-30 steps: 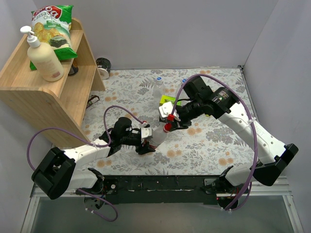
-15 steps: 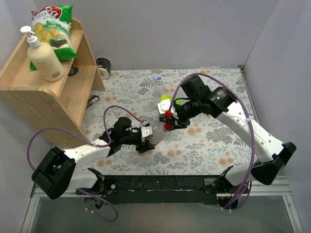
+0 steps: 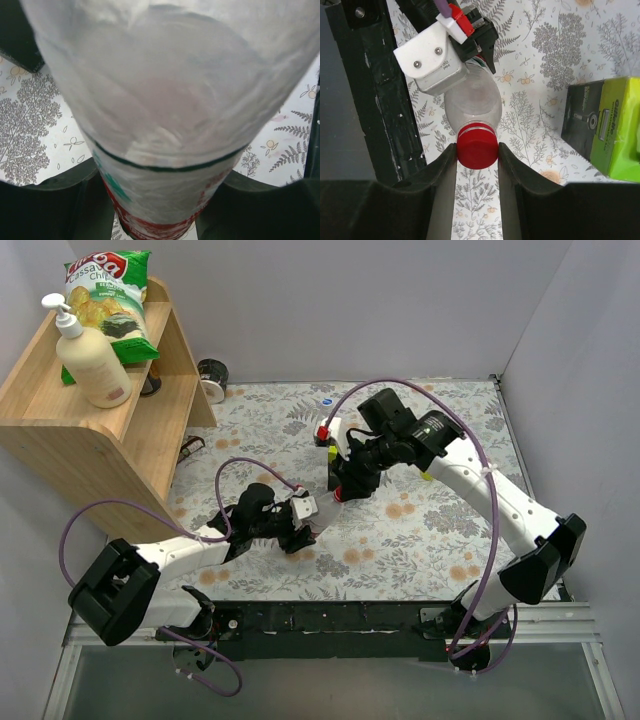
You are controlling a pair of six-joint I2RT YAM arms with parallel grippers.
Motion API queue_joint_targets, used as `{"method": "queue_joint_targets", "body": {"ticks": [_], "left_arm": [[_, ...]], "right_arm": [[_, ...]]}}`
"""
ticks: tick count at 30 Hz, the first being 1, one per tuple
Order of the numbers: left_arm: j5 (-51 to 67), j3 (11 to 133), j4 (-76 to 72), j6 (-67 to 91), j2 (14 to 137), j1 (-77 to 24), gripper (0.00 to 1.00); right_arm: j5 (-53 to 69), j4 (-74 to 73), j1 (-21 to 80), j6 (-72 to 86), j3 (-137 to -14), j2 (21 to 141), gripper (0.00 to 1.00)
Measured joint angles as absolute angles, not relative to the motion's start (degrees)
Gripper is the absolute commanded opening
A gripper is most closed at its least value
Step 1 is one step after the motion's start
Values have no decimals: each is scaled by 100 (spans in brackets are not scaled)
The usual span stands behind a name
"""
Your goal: Screw on the bottle caps
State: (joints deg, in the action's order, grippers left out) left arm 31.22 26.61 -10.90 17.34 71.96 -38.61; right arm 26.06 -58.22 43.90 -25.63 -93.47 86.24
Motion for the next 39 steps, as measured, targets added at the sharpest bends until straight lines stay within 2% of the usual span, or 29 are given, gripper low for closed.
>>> {"method": "queue_joint_targets", "body": {"ticks": [3,6,7,10,13,18,24,31,39], "left_arm": [[3017,2661,-987,1710,7234,-3863,0],[2952,2663,-899,1695,7236,-3863,0],[2956,2672,-891,1695,7234,-3865,0],[3026,2735,-895,1682,7194,-3881,0],[3225,2738,-672,1542,7085,-3883,0],[3514,2742,-158,1295,7006,-3804,0],[3839,3098,687,812,7006,-3682,0],[4141,3649,1577,-1,7006,-3680,0],[4204,3931,2491,-770,7011,-3680,0]], "right_arm": [[2517,-5870,4390,-2255,-9459,8805,22],[2418,-5961,4392,-2038,-9616,8943,51],[2375,-6029,4401,-1986,-9701,8980,70],[2257,-6211,4440,-1881,-10213,9129,89],[2311,-6047,4438,-1933,-10637,9030,90],[2652,-5929,4410,-2318,-10506,8368,87],[2991,-5570,4405,-3656,-9026,7308,88],[3238,-5367,4405,-5144,-8263,7159,74],[3640,-5723,4449,-6973,-8263,7098,65]]}}
